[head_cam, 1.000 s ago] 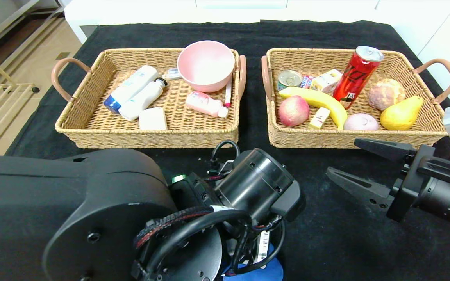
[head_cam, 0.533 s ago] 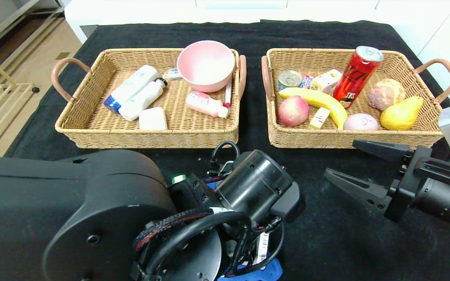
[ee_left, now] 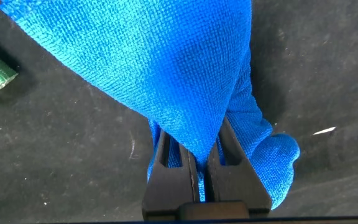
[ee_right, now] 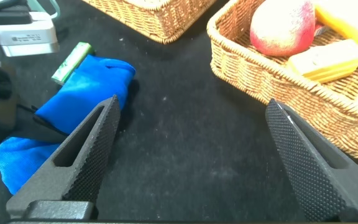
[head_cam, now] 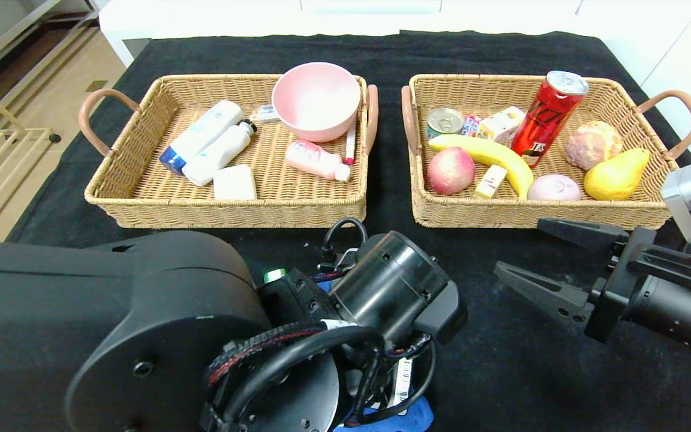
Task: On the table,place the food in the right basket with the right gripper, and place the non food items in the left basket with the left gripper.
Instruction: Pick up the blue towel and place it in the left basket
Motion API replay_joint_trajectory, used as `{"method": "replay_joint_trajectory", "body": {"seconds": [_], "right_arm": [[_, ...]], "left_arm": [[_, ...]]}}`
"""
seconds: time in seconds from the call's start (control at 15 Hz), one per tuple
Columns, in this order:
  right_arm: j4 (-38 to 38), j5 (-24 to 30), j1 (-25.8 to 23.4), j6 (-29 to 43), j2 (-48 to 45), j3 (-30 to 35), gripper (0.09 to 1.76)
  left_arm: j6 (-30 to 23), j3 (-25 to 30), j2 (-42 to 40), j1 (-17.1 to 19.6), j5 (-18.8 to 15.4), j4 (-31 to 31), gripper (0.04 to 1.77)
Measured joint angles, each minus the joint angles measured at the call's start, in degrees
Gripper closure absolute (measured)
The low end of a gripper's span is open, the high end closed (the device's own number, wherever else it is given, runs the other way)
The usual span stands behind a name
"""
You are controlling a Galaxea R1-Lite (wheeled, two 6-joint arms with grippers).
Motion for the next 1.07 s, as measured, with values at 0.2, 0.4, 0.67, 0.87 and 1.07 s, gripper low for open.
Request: {"method": "replay_joint_trajectory", "body": {"seconds": [0.2,0.4,0.67,0.87,1.07], "right_arm": [[0.0,0.0,0.0,0.0,0.4,0.0,0.14],[0.0,0.0,0.1,0.0,0.6,0.1,0.14],[0.0,0.0,0.2,-0.1,0.6,0.2,0.14],[0.0,0.0,0.3,-0.1,0.7,0.3,0.14],[0.0,0.0,0.3,-0.1,0.7,0.3,0.14]], "left_arm": [[0.1,0.7,-1.7,-0.4,0.5,0.2,1.63],[0.3,0.9,-5.5,-0.9,0.6,0.2,1.63],[0.9,1.5,-12.1,-1.0,0.6,0.6,1.63],[1.8,2.3,-16.2,0.1,0.6,0.6,1.63],[3.2,2.1,-18.4,3.2,0.8,0.2,1.63]]}}
